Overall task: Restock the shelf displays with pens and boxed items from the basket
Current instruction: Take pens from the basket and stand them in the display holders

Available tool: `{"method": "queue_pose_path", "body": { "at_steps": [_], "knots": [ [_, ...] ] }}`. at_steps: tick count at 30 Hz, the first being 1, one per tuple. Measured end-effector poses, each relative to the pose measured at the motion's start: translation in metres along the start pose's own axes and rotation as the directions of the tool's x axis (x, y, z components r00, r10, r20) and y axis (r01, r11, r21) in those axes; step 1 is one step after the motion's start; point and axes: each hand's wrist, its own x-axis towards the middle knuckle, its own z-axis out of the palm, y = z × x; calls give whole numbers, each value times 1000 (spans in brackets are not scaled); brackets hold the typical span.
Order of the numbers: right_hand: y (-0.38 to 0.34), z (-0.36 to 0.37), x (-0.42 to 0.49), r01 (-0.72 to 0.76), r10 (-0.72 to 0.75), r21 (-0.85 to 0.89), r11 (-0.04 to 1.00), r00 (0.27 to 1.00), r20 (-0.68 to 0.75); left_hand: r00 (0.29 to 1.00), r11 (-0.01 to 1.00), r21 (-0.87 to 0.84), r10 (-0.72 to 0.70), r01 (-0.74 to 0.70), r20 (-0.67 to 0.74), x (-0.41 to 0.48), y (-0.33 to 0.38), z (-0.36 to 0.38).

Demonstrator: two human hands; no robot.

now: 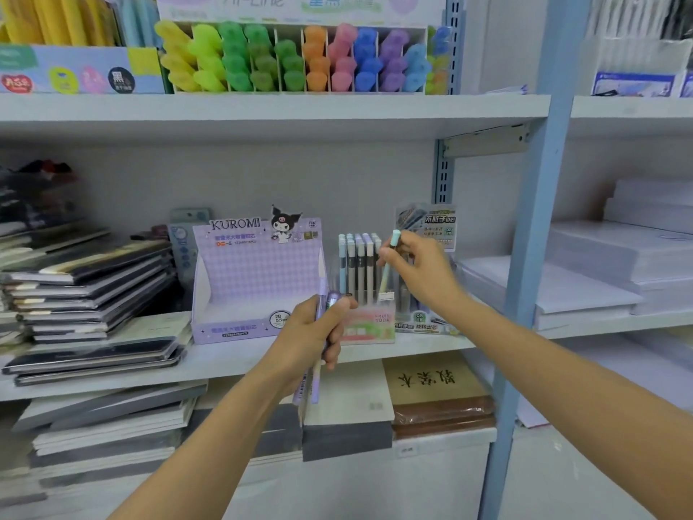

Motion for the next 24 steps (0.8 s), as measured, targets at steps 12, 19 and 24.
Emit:
{"method": "queue_pose_path", "body": {
  "at_steps": [12,19,24],
  "knots": [
    [4,0,14,11,-10,-106,994,1000,17,988,988,-59,-147,144,-49,2,2,-2],
    [9,8,12,19,-20,-116,993,1000,0,977,969,-137,-212,207,-25,1,0,-1],
    [11,12,13,73,-103,-265,961,989,-103,989,990,-32,-142,140,-41,-1,-4,-1]
  ]
}}
